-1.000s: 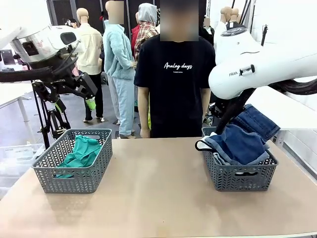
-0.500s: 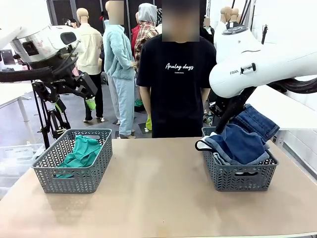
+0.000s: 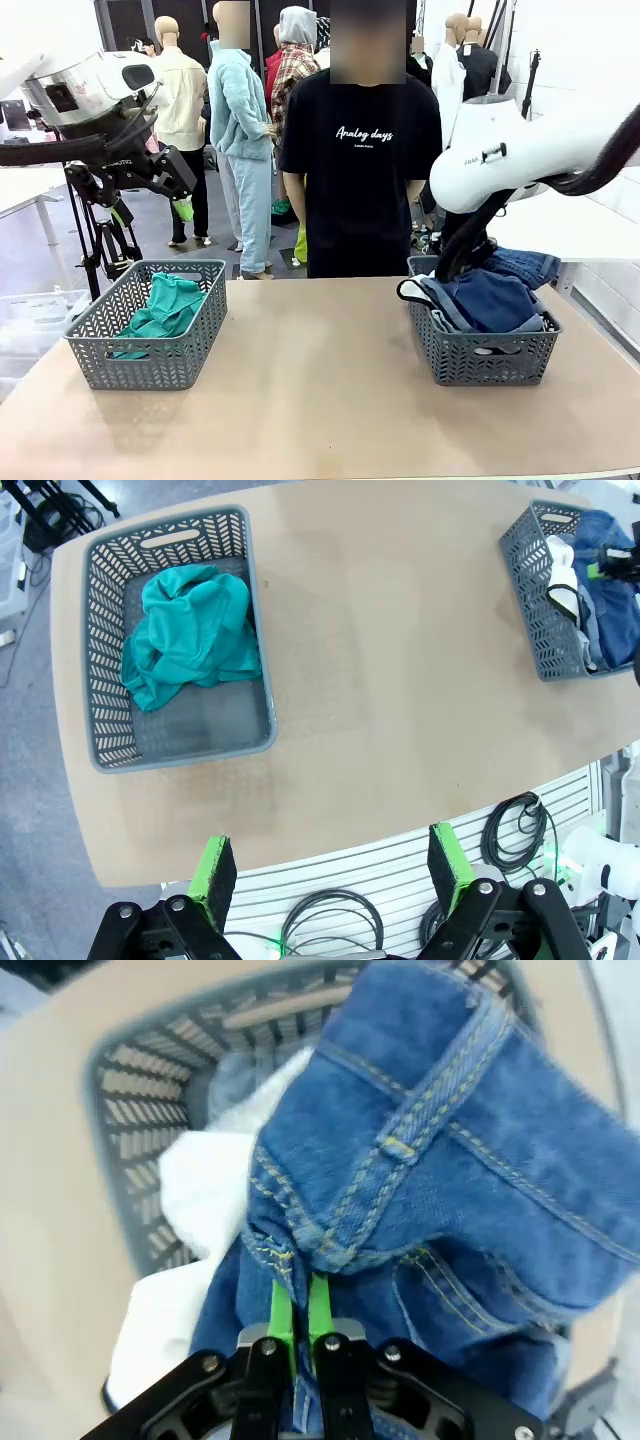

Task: Sort the tops and bottoms.
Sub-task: Sort the clothes according to human instructions.

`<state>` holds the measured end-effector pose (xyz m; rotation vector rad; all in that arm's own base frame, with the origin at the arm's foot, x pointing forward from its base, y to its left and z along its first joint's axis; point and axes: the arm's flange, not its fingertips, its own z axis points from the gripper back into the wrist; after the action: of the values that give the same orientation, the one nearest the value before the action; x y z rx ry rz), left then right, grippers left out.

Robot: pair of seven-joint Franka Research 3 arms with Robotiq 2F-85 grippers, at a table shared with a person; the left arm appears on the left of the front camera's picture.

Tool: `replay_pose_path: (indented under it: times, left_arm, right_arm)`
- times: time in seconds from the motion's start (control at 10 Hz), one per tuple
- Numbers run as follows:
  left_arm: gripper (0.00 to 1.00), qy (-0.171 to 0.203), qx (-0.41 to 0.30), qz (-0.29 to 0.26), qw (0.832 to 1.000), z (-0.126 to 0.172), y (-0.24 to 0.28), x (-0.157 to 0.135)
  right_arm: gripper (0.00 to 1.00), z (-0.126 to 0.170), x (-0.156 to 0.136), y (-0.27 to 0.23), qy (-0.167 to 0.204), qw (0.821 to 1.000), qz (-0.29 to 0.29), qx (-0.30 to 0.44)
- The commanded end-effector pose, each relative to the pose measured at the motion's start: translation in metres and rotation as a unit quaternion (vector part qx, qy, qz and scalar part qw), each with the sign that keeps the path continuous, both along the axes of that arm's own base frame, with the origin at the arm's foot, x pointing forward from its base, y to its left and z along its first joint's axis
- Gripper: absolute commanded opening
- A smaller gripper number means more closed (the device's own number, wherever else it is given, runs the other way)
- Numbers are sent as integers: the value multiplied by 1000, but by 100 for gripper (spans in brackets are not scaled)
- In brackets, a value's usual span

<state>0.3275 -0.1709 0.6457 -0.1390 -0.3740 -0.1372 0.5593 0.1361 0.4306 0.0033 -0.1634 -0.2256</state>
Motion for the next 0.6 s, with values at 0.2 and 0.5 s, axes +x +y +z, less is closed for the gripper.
replay_pose_path:
  times: [0.2,0.5]
  left_arm:
    - [100,1,-6,-7,1000,0,2,0]
    - [100,1,-6,-7,1000,0,2,0]
  right_arm:
    - [0,-32,9,1,76,997,-3,-9]
    - [0,-31,10,5,81,996,16,-21]
